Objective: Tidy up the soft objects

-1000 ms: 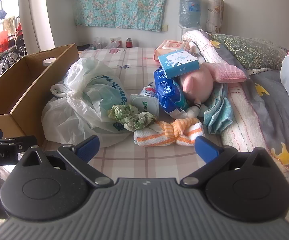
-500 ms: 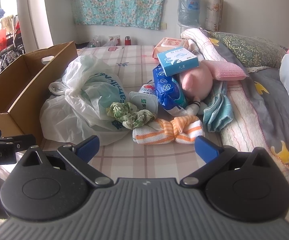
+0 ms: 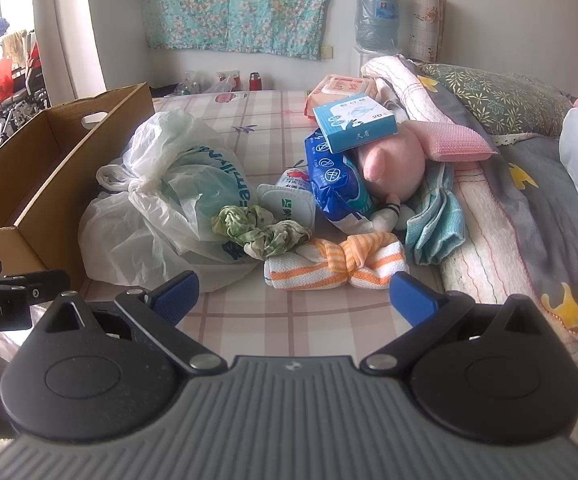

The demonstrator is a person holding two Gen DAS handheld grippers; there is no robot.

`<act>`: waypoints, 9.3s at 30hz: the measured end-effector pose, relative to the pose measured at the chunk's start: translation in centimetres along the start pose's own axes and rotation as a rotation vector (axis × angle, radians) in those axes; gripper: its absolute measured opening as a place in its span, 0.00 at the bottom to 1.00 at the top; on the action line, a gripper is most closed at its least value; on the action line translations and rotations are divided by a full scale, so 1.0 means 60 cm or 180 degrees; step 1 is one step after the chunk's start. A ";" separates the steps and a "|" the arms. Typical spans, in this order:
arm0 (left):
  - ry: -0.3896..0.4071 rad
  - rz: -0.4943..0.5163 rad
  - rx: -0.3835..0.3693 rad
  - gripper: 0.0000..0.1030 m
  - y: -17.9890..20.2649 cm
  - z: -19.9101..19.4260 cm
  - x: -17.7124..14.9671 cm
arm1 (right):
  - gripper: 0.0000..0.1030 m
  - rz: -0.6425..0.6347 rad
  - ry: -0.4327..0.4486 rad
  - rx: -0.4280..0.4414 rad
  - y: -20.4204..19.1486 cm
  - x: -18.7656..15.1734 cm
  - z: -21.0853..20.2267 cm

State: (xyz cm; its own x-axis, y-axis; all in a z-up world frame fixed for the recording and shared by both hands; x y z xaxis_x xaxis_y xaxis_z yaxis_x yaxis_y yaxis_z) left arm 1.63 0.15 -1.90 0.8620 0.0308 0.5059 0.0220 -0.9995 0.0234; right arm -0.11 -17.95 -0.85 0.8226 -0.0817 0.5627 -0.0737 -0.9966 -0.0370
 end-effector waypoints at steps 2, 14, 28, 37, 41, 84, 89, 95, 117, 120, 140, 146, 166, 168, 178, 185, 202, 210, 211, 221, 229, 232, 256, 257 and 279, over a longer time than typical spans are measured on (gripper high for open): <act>0.0000 0.0001 0.0000 1.00 0.000 0.000 0.000 | 0.99 0.0000 0.0004 0.0000 0.000 0.000 0.000; 0.0001 -0.0001 0.0003 1.00 0.000 0.000 0.000 | 0.99 0.0002 -0.0001 -0.0003 0.000 0.001 0.001; -0.0004 -0.0001 0.0004 1.00 -0.001 0.002 0.000 | 0.99 0.0005 -0.0002 0.0001 0.000 0.000 0.002; -0.0009 0.0006 0.0011 1.00 -0.004 0.006 -0.001 | 0.99 0.0006 -0.0002 -0.0003 0.000 0.000 0.002; 0.0014 0.0035 0.0008 1.00 -0.003 0.004 -0.003 | 0.99 0.0031 0.0012 -0.0014 0.003 -0.001 0.001; -0.0029 0.0663 -0.1553 0.65 0.265 0.168 0.296 | 0.33 0.0557 -0.0197 0.0989 0.233 0.329 0.180; -0.0231 0.0680 -0.1556 0.65 0.283 0.197 0.315 | 0.22 0.0605 -0.0337 0.1112 0.234 0.329 0.215; -0.0314 0.0677 -0.1646 0.71 0.296 0.214 0.327 | 0.21 0.0787 -0.0351 0.1223 0.247 0.319 0.226; 0.0252 0.0699 -0.1516 0.69 0.220 0.056 0.324 | 0.21 0.0950 0.0034 0.1544 0.175 0.331 0.092; 0.0387 0.0616 -0.1375 0.69 0.171 0.016 0.322 | 0.21 0.0831 0.0089 0.1710 0.120 0.344 0.069; 0.0071 -0.0058 -0.0540 0.69 -0.205 0.072 0.407 | 0.25 0.0202 -0.0444 0.2204 -0.353 0.453 0.199; -0.0475 0.0041 -0.0385 0.69 -0.236 0.200 0.420 | 0.28 0.0140 -0.0455 0.1828 -0.339 0.455 0.251; -0.1226 0.0265 -0.0170 0.31 -0.251 0.317 0.389 | 0.28 0.0288 -0.0523 0.2117 -0.234 0.397 0.249; -0.1158 0.0328 -0.0172 0.31 -0.247 0.321 0.391 | 0.28 0.0321 -0.0567 0.2112 -0.230 0.395 0.259; -0.1040 0.1081 -0.0288 0.27 -0.214 0.313 0.408 | 0.28 0.0348 -0.0594 0.2079 -0.223 0.395 0.262; -0.1228 -0.0117 -0.0560 0.63 -0.285 0.326 0.448 | 0.31 0.0385 -0.0621 0.2057 -0.216 0.390 0.268; -0.1178 -0.0665 -0.0814 0.46 -0.290 0.414 0.512 | 0.35 0.0505 -0.0698 0.2007 -0.191 0.381 0.282; -0.0956 -0.1062 -0.0690 0.70 -0.310 0.373 0.501 | 0.37 0.0524 -0.0658 0.1950 -0.184 0.377 0.270; -0.0881 -0.1051 -0.0611 0.70 -0.312 0.357 0.500 | 0.38 0.0518 -0.0627 0.1937 -0.182 0.376 0.265; 0.0107 -0.0657 -0.0602 0.83 -0.257 0.136 0.478 | 0.40 0.0605 -0.0195 0.1765 -0.101 0.352 0.177; 0.0235 0.0085 -0.1009 0.84 -0.037 0.070 0.446 | 0.47 0.0775 0.0318 0.1252 0.070 0.315 0.057; 0.0153 0.0474 -0.1109 0.82 0.069 0.073 0.416 | 0.49 0.0909 0.0424 0.0908 0.159 0.302 0.024; -0.0950 0.1504 -0.2015 0.49 0.465 0.233 0.365 | 0.42 0.1693 -0.0458 0.0639 0.457 0.294 0.238; -0.0988 0.1477 -0.2021 0.49 0.466 0.239 0.368 | 0.40 0.1731 -0.0496 0.0751 0.458 0.289 0.242; -0.1402 0.1743 -0.1932 0.67 0.499 0.252 0.361 | 0.35 0.1980 -0.0575 0.0736 0.492 0.221 0.228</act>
State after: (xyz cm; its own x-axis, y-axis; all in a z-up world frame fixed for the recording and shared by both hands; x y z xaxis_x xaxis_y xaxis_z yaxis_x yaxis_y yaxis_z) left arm 28.62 -29.26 -3.32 0.7913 -0.5744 0.2095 -0.6065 -0.6939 0.3883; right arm 16.37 -48.62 -5.79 0.7488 -0.6200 0.2341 -0.4570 -0.7389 -0.4951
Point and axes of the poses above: each gripper's, at about its wrist camera, not at the fingertips, and z roughly the way its jaws point, y to its right, x to its top, the point moved 2 cm from there along z, roughly the way its jaws point, and after that the axes turned 13 degrees about -y, right-handed, at the moved point
